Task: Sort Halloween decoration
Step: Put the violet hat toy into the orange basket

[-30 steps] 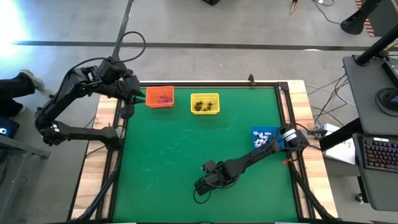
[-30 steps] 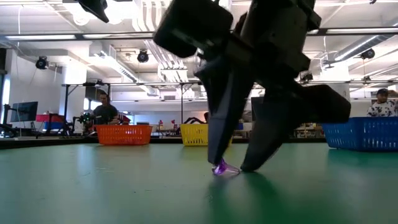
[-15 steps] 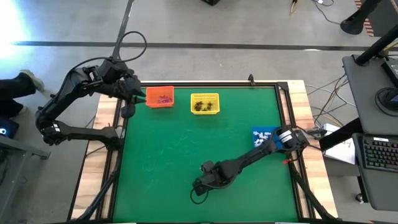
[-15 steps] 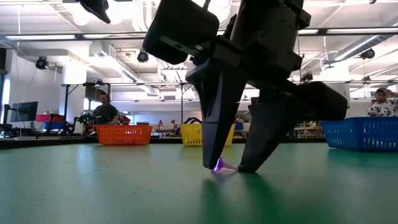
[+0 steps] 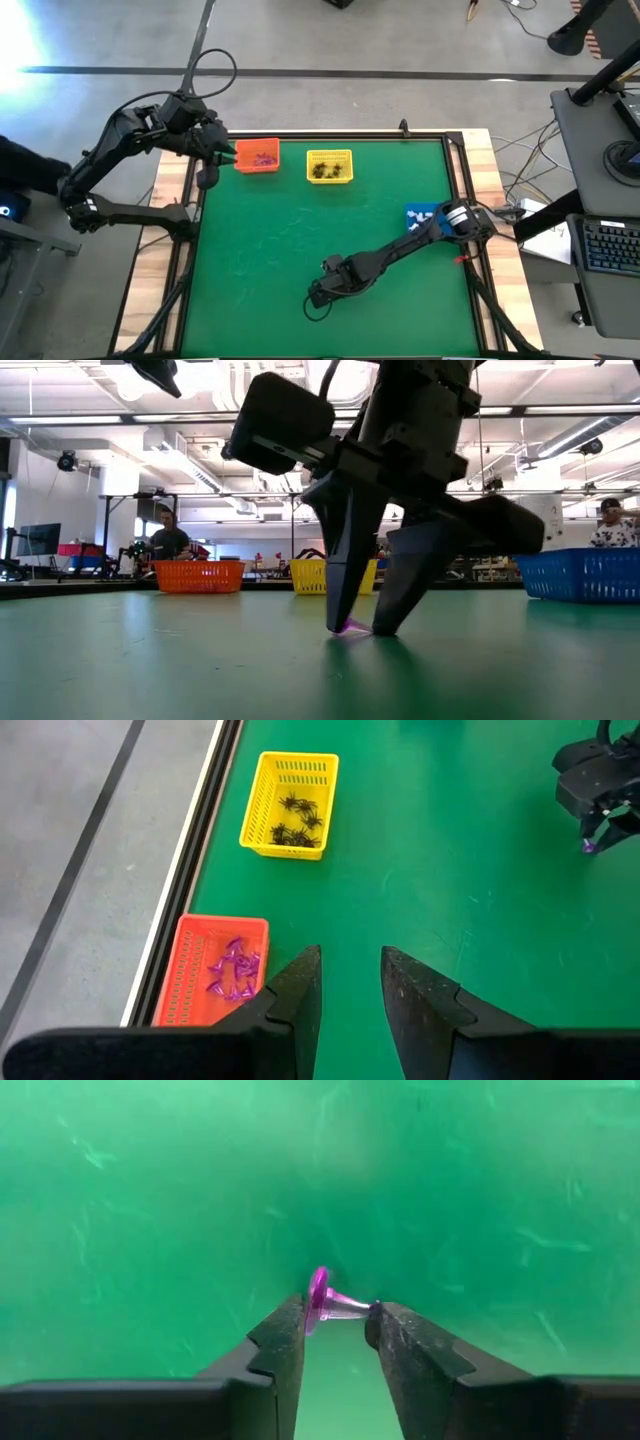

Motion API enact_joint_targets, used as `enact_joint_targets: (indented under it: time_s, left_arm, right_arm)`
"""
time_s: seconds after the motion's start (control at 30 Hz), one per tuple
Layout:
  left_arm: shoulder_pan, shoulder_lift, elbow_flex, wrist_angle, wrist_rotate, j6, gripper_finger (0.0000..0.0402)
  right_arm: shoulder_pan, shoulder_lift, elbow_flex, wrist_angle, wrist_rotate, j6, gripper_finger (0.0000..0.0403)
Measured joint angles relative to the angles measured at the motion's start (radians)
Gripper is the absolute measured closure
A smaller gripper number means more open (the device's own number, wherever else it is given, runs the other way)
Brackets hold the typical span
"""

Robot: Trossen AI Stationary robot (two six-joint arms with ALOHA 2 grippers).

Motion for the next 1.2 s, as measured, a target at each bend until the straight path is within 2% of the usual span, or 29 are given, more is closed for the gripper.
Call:
enact_joint_targets:
  time_s: [0.2,0.53,0.87,1.0,1.2]
  left_arm:
    - [0.0,0.009,0.0,0.0,0.0,0.0,0.0313]
    - [0.0,0.033,0.0,0.0,0.0,0.0,0.0313]
    - [0.0,0.025,0.0,-0.001,-0.001,-0.004,0.0313]
    - [0.0,0.018,0.0,-0.001,-0.002,-0.011,0.0313]
    - [0.0,0.005,0.0,-0.006,-0.003,-0.018,0.0313]
  right_arm:
    - [-0.005,0.0,-0.001,0.015,0.028,0.0,0.0317]
    - [-0.005,0.001,-0.001,0.03,0.03,-0.036,0.0388]
    - [-0.003,-0.031,-0.004,0.028,0.029,-0.073,0.0394]
    - [-0.004,-0.047,-0.006,0.031,0.059,-0.084,0.0394]
    - [-0.003,-0.057,-0.006,0.112,0.062,-0.082,0.0394]
